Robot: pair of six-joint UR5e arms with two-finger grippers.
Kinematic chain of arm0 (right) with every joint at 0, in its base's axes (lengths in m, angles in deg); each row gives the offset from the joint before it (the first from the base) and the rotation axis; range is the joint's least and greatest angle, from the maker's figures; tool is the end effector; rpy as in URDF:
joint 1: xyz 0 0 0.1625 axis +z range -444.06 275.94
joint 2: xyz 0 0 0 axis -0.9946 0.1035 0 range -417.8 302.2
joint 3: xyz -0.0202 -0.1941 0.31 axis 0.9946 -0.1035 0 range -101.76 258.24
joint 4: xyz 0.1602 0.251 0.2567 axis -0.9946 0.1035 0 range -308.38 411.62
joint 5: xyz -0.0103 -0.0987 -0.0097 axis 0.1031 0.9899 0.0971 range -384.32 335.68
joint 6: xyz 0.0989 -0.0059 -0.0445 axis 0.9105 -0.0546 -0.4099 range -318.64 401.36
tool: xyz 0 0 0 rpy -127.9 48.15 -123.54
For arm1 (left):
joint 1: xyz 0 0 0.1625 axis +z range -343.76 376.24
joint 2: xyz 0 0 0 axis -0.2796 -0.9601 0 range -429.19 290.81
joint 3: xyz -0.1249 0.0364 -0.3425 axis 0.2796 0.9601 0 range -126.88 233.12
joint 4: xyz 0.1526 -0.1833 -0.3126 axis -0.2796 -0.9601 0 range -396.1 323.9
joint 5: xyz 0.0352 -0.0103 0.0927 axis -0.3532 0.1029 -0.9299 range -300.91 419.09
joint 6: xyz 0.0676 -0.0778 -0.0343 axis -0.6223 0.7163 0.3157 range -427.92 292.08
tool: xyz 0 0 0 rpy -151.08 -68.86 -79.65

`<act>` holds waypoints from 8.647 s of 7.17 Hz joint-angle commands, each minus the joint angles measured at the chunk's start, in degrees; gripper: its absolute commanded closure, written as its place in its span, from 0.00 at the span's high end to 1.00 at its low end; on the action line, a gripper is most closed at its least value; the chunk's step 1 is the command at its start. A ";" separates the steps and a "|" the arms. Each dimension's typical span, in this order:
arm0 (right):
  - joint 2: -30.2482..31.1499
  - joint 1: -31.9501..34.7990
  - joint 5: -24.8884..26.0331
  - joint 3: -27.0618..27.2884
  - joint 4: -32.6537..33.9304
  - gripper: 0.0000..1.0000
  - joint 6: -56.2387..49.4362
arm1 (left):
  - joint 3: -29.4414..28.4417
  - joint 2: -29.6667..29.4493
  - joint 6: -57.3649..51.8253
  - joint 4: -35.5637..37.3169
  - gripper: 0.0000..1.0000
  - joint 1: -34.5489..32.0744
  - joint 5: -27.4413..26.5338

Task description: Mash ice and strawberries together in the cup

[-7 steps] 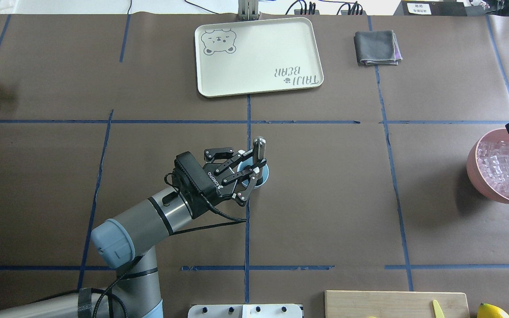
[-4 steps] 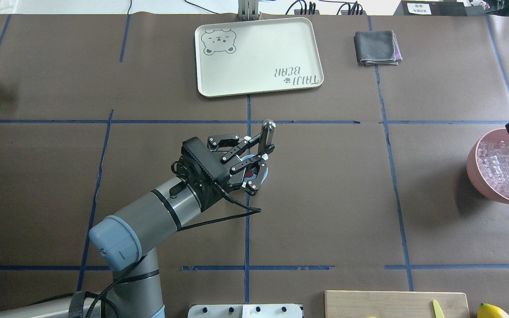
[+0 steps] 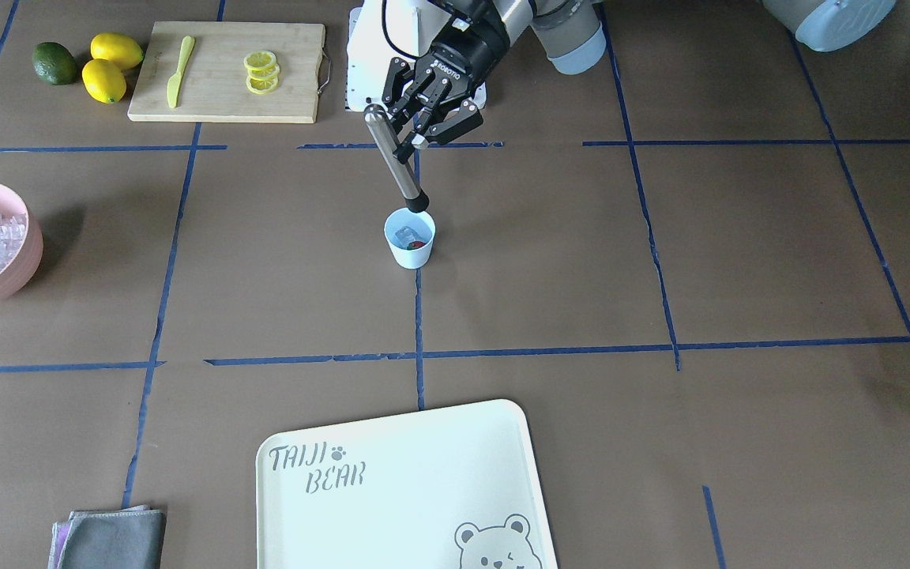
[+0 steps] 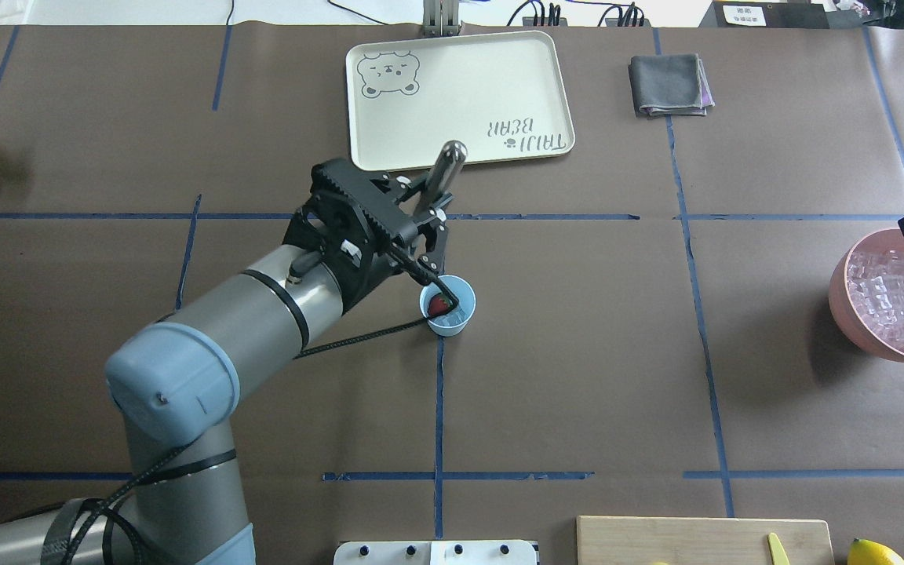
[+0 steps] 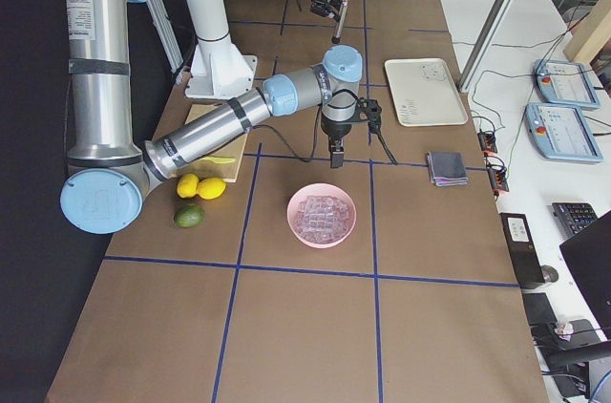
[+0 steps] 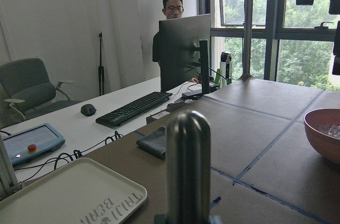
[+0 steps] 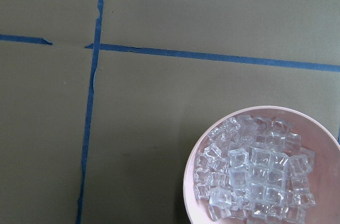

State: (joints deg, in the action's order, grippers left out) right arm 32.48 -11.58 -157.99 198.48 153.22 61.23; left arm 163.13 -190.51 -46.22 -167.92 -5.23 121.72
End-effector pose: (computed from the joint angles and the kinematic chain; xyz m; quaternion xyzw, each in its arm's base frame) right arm -0.0762 -0.4351 0.3873 0.0225 -0.3953 -0.0406 0.9174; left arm 0.4098 -0.3581 0.0819 0.6132 0.3852 0.1077 0.6812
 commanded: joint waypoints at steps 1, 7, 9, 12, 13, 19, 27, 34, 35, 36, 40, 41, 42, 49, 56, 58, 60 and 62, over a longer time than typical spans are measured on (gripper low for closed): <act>0.07 0.12 0.07 0.00 0.00 1.00 -0.01 | 1.70 2.47 5.18 14.33 0.00 -4.27 0.21; 0.15 0.12 0.34 -0.09 0.00 1.00 -0.01 | -0.14 26.61 5.11 19.06 0.00 -26.75 32.85; 0.15 0.03 0.25 0.00 0.00 1.00 0.08 | -5.03 32.26 5.20 19.15 0.00 -32.20 41.99; 0.24 0.12 0.25 0.00 0.00 1.00 0.08 | -13.15 31.05 5.11 30.20 0.00 -43.55 64.00; 0.33 0.12 0.25 0.09 0.00 1.00 0.08 | -16.02 30.96 5.19 30.83 0.00 -44.87 64.19; 0.42 0.12 0.16 0.26 0.00 1.00 0.17 | -26.16 28.33 4.40 29.87 0.00 -44.71 64.28; 0.51 0.12 0.16 0.62 0.00 1.00 0.17 | -26.25 28.24 1.34 29.87 0.03 -42.51 63.84; 0.68 0.12 0.07 0.70 0.00 1.00 0.17 | -26.60 28.15 1.59 29.79 0.82 -42.16 64.11; 0.68 0.12 0.07 0.53 0.08 1.00 0.08 | -25.21 28.15 1.50 29.87 1.00 -42.25 64.20; 0.68 0.81 0.07 0.27 0.26 1.00 -0.18 | -20.23 29.19 -0.50 30.22 1.00 -42.69 64.46; 1.73 6.96 0.51 -6.83 0.35 1.00 -13.76 | -12.27 32.63 -20.23 37.04 1.00 -60.57 75.35; 2.00 8.45 0.51 -9.90 0.00 1.00 -18.07 | -12.36 32.28 -26.91 42.21 1.00 -65.93 75.36; 2.43 12.30 0.43 -12.28 0.00 1.00 -23.34 | -13.58 32.19 -32.89 45.22 1.00 -69.55 75.10; 5.43 16.02 -0.63 -20.75 -0.35 1.00 -29.72 | -13.06 31.84 -29.96 54.75 1.00 -72.05 71.67; 4.55 15.94 -2.39 -16.61 -0.35 1.00 -29.97 | -13.50 35.44 -30.14 51.78 1.00 -70.11 75.42; 4.55 15.59 -2.74 -16.44 -0.35 1.00 -29.72 | -14.20 35.36 -29.52 48.33 1.00 -70.11 75.10; 4.64 15.59 -2.56 -16.52 -0.44 1.00 -29.71 | -13.77 35.62 -29.61 48.33 1.00 -70.11 75.01; 4.64 15.59 -2.48 -16.52 -0.44 1.00 -29.80 | -10.63 37.02 -29.96 48.59 1.00 -70.11 75.36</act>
State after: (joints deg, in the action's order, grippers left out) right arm 37.11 4.01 -160.54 181.98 152.79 31.55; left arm 150.38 -154.18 -75.99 -119.59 -75.35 197.07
